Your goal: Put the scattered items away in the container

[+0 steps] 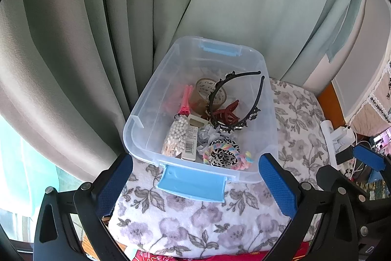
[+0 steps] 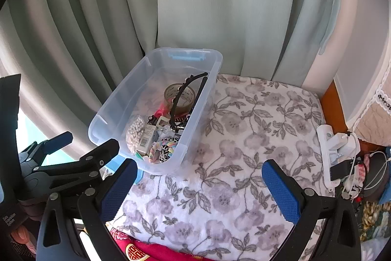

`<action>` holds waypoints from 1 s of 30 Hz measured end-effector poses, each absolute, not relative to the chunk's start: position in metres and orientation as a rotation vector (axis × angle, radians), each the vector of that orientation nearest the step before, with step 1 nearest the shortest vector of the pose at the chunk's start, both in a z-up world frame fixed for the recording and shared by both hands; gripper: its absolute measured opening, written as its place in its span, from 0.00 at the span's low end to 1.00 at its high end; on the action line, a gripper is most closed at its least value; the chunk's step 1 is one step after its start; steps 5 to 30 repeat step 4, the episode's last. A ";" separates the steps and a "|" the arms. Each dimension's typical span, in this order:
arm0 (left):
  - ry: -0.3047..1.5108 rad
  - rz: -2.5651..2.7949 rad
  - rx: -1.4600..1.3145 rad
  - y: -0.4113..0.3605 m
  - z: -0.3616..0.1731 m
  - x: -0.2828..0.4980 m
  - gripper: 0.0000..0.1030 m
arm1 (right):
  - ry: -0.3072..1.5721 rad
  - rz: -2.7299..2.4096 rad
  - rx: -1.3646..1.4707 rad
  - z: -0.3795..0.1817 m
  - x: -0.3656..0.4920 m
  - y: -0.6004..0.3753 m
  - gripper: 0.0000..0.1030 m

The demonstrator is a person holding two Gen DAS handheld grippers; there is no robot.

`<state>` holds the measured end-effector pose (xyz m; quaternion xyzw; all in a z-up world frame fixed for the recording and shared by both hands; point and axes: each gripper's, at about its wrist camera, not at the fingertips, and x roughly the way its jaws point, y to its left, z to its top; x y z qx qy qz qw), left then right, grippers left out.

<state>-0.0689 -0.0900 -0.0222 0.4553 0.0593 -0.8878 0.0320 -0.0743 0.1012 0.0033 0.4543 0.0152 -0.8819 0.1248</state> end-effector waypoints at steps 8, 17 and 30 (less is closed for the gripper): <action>0.199 -2.739 1.389 -0.091 -0.021 -0.068 1.00 | 0.044 -2.572 1.327 0.003 -0.074 0.101 1.00; 0.199 -2.739 1.389 -0.091 -0.021 -0.068 1.00 | 0.044 -2.572 1.327 0.003 -0.074 0.101 1.00; 0.199 -2.739 1.389 -0.091 -0.021 -0.068 1.00 | 0.044 -2.572 1.327 0.003 -0.074 0.101 1.00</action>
